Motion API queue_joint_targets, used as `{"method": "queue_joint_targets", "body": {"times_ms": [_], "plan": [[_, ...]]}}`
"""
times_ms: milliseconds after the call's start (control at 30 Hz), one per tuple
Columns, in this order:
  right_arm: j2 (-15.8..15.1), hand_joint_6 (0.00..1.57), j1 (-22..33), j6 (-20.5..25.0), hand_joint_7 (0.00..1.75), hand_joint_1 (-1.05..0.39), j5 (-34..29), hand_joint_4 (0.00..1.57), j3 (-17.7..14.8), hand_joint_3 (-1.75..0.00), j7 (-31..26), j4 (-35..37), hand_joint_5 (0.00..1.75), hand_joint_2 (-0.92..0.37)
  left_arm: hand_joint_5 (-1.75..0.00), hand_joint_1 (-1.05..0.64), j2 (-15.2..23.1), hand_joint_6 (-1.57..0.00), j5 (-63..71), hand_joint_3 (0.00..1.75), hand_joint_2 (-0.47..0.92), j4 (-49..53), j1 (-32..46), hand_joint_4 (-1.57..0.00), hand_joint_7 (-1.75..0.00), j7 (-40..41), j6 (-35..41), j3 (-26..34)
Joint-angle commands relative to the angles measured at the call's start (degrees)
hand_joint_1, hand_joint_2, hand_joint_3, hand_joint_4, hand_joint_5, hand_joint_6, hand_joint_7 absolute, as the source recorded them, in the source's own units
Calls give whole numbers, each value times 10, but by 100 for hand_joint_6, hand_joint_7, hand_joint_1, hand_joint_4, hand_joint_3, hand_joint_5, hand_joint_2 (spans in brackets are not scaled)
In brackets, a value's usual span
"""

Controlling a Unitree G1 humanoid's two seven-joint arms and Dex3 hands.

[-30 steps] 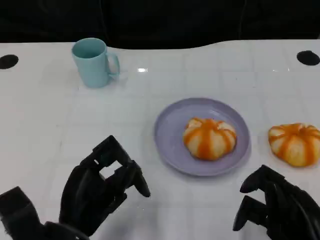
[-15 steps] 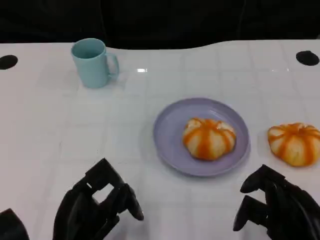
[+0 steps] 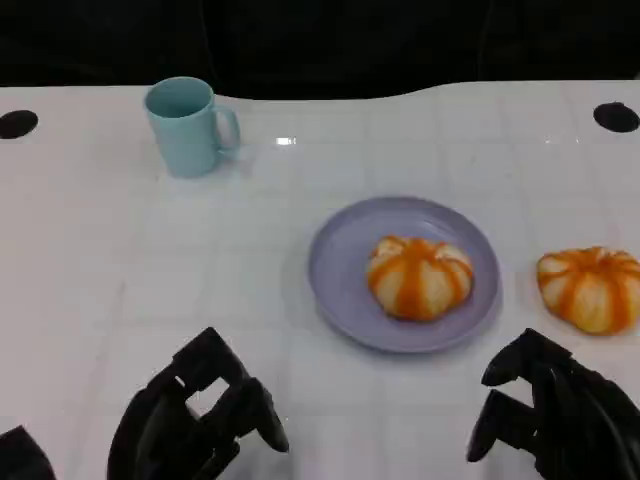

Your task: Grasp the bread from the table and place it into the plate.

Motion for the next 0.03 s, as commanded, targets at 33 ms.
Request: {"method": "queue_joint_targets", "body": {"times_ms": [33], "plan": [[-5,42,-2,-1,167,-55,3,62,-5,-47,-1,0,175,-92,-175,-57,5,-54,5,33,92,-1,-2,-75,-175,-5,-2,4]]}}
